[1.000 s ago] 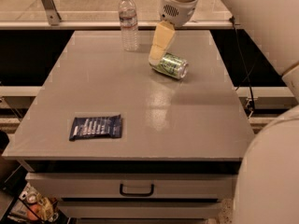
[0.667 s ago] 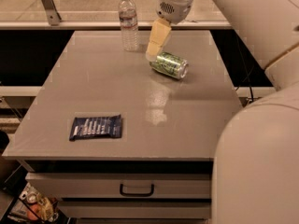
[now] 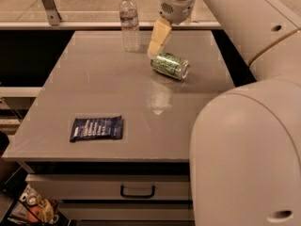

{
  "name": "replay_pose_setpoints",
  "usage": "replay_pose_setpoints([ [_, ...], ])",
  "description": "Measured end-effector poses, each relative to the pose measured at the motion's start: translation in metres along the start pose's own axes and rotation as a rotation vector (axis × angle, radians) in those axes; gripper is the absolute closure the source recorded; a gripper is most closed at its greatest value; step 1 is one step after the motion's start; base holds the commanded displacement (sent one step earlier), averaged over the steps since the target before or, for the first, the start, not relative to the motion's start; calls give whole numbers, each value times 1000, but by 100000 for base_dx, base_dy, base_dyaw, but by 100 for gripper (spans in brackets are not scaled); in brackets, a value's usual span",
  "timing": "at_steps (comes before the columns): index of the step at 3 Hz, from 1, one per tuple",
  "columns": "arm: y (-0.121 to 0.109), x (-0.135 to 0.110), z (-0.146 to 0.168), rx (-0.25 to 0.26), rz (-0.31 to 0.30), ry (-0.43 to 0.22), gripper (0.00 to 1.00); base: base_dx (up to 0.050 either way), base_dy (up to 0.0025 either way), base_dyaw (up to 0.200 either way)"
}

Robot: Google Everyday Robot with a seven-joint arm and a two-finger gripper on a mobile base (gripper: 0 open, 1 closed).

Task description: Place green can upright

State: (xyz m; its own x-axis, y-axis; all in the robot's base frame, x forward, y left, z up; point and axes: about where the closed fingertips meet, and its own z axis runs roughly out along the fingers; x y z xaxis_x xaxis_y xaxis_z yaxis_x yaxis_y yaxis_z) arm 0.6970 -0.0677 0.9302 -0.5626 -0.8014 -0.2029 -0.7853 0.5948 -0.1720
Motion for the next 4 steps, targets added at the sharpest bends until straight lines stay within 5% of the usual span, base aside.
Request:
replay_pose_setpoints([
  [2, -5, 18, 15, -10, 60, 48, 0, 0, 0, 0],
  [4, 10, 16, 34, -52, 24, 82, 0, 0, 0, 0],
])
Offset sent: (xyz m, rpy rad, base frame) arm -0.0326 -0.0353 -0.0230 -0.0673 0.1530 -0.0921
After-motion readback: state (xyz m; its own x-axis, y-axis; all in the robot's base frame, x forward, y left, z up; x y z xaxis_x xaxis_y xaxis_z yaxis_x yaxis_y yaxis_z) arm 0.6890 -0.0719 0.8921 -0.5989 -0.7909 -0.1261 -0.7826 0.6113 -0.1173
